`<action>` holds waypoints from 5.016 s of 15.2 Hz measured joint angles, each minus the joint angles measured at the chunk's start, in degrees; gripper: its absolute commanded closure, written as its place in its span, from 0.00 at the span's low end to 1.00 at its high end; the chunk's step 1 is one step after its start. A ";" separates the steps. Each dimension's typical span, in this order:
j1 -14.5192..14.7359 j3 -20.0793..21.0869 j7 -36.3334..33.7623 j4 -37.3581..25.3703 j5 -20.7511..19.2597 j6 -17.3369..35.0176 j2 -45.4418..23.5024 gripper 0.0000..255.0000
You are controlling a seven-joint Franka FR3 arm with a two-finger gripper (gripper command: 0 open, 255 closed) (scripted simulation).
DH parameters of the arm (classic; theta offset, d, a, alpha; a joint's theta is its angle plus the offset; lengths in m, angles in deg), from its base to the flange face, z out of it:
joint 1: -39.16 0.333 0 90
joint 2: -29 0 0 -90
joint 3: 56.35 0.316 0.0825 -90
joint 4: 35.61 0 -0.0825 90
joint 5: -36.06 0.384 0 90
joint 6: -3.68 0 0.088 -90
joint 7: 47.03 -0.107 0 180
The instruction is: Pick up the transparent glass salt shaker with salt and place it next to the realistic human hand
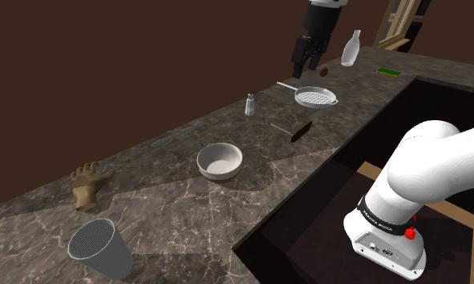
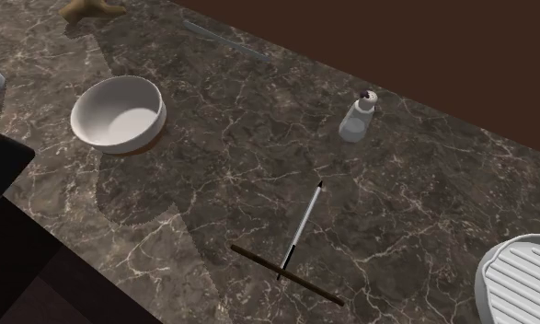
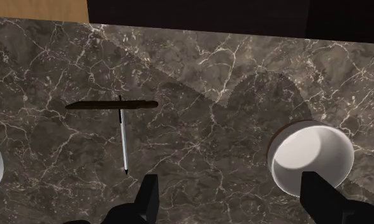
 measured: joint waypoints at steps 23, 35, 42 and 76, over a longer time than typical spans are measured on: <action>-0.84 -12.60 16.01 -7.88 6.52 33.80 -38.04 0.00; -4.64 -13.18 27.67 -27.67 20.31 39.43 -63.89 0.00; -5.15 -11.99 29.21 -28.84 22.65 42.82 -68.50 0.00; -4.28 -13.53 25.32 -33.01 19.02 34.52 -63.84 1.00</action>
